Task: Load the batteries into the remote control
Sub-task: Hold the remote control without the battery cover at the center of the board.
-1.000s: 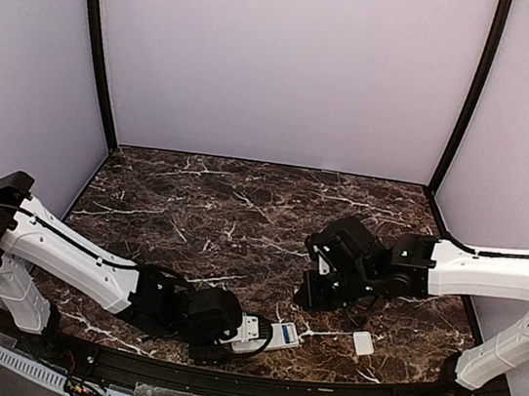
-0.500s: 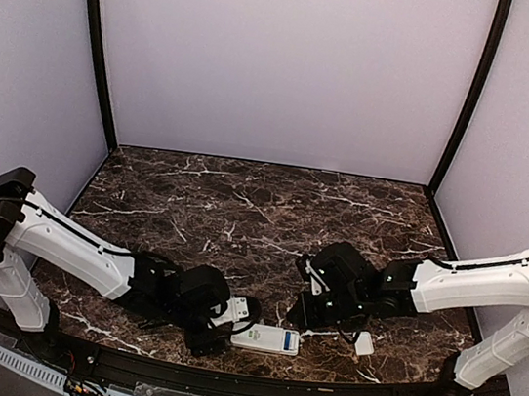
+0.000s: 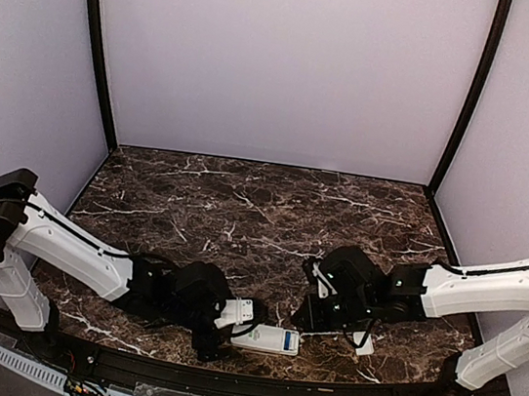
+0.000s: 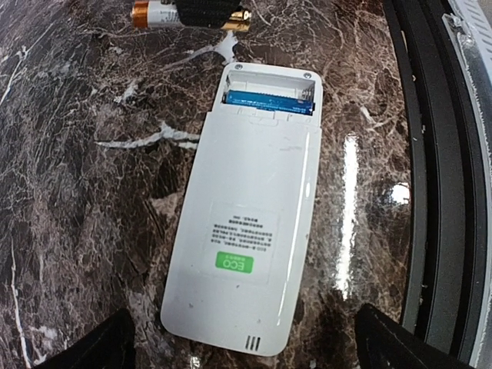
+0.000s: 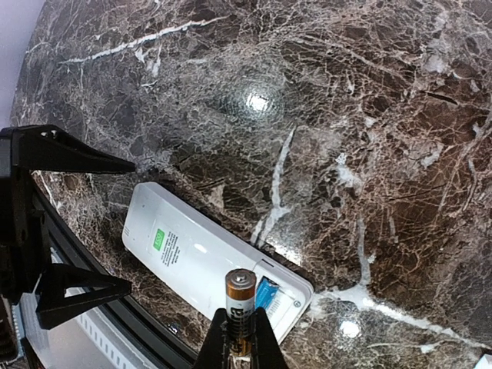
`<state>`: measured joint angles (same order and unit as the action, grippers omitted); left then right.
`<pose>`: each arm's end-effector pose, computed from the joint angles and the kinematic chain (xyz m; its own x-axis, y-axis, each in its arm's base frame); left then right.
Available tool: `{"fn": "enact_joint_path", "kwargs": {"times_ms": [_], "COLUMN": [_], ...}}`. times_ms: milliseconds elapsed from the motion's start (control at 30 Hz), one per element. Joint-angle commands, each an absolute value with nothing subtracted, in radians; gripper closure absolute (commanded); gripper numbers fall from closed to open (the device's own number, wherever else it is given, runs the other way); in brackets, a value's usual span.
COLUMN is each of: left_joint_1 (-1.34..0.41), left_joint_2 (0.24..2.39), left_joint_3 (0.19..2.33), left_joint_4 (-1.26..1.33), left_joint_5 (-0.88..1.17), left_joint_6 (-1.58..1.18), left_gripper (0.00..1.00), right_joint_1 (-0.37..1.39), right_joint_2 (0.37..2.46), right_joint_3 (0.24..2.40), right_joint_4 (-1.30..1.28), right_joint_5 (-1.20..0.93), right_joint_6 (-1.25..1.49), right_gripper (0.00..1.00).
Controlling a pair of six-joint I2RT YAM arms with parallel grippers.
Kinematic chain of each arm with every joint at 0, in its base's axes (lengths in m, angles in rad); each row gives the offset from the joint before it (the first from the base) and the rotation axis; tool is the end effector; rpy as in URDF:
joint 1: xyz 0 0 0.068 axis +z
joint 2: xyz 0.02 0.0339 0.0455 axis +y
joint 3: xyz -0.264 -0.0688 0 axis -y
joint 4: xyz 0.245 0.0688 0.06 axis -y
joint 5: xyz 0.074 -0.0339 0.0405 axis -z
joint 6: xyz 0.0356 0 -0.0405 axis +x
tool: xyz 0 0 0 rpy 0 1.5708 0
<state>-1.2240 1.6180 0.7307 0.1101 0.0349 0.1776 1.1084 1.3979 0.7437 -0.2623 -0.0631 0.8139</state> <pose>0.1048 -0.2937 0.1483 -0.0671 0.7050 -0.7060 0.9755 0.1948 0.1019 0.1194 0.2446 0.1852 -0.9048 -0.1890 -0.3815 -0.3678 0.7984 0.4768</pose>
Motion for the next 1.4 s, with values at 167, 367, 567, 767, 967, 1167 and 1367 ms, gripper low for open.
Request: {"fn": "enact_joint_path", "kwargs": {"times_ms": [167, 367, 567, 767, 967, 1167, 1367], "left_joint_1": [-1.203, -1.207, -1.214, -1.222, -1.23, -1.232, -1.232], "left_joint_2": [1.732, 1.713, 1.739, 1.745, 1.75, 1.75, 1.752], "left_joint_3": [0.769, 0.745, 0.733, 0.716, 0.705, 0.689, 0.683], "left_joint_4": [0.105, 0.102, 0.116, 0.14, 0.149, 0.162, 0.165], "left_joint_5": [0.14, 0.168, 0.138, 0.125, 0.113, 0.115, 0.12], "left_joint_6": [0.193, 0.161, 0.114, 0.065, 0.034, 0.021, 0.02], "left_gripper": [0.06, 0.2, 0.29, 0.41, 0.49, 0.52, 0.54], "right_joint_1": [1.118, 1.129, 1.145, 1.15, 1.16, 1.177, 1.186], "right_joint_2": [1.336, 1.341, 1.4, 1.45, 1.482, 1.521, 1.53], "right_joint_3": [0.722, 0.698, 0.726, 0.754, 0.771, 0.761, 0.755], "right_joint_4": [-0.301, -0.264, -0.298, -0.296, -0.275, -0.274, -0.246], "right_joint_5": [-0.058, -0.073, -0.051, -0.004, 0.041, 0.081, 0.12], "right_joint_6": [0.855, 0.869, 0.86, 0.884, 0.917, 0.943, 0.896], "right_gripper": [1.0, 1.0, 1.0, 1.0, 1.0, 1.0, 1.0]}}
